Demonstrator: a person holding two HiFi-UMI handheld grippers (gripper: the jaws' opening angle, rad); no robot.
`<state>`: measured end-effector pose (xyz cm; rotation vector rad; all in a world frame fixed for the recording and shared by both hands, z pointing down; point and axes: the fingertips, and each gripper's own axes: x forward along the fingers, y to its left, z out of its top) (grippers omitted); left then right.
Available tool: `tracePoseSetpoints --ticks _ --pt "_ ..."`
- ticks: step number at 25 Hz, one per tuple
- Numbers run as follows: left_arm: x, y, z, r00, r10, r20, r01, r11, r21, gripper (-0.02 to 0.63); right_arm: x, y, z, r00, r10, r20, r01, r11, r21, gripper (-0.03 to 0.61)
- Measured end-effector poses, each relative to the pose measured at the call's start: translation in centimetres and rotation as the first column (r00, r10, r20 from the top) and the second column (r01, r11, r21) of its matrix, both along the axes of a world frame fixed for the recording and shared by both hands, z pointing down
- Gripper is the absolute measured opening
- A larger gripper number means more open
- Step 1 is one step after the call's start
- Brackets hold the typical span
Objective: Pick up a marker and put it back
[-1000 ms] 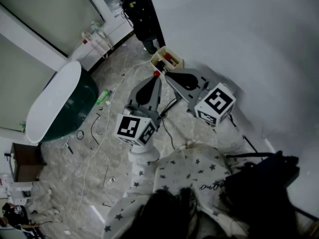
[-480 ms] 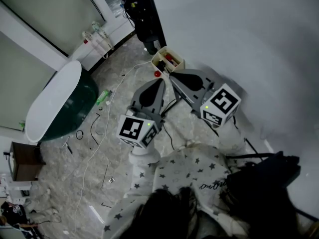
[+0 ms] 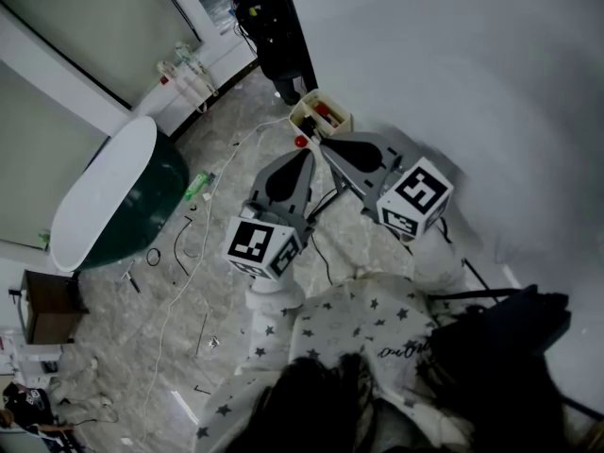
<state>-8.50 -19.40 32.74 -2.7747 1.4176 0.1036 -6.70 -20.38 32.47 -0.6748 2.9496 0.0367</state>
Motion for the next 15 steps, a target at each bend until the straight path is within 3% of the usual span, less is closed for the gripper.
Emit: tracePoseSetpoints --ticks 15 --pt "-0.45 0.00 -0.32 1.000 -0.013 0.006 0.012 1.000 0.004 0.000 -0.24 -0.46 0.02 1.000 0.005 -0.006 -0.005 1.000 -0.013 0.006"
